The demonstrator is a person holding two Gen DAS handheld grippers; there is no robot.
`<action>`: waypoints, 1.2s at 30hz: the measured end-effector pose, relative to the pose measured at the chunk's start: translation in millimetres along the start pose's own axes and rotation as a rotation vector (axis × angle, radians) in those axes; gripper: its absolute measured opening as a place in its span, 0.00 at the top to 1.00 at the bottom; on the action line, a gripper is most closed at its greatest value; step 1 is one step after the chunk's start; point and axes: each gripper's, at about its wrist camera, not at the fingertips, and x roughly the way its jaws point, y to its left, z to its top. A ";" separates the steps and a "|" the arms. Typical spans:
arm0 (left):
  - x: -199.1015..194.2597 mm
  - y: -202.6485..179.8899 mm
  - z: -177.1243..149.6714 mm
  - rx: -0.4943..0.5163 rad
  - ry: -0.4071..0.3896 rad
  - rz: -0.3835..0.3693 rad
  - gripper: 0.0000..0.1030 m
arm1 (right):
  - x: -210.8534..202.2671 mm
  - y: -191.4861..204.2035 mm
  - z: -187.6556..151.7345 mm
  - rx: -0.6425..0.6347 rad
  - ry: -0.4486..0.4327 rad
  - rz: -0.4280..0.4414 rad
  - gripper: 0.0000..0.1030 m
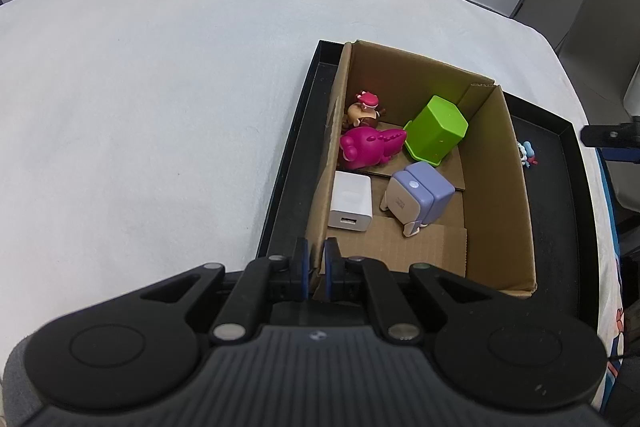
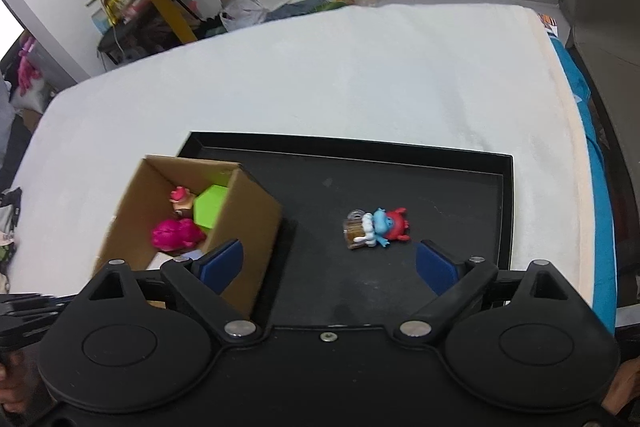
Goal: Organize rigid objects
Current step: 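Withdraw the right tool from the box toward the blue-red figure, then lower the right tool onto the blue-red figure and close on it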
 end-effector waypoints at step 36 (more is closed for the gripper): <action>0.9 -0.7 0.2 0.000 0.000 0.010 0.92 | 112.6 -8.7 -8.0 -0.099 0.070 -0.202 0.33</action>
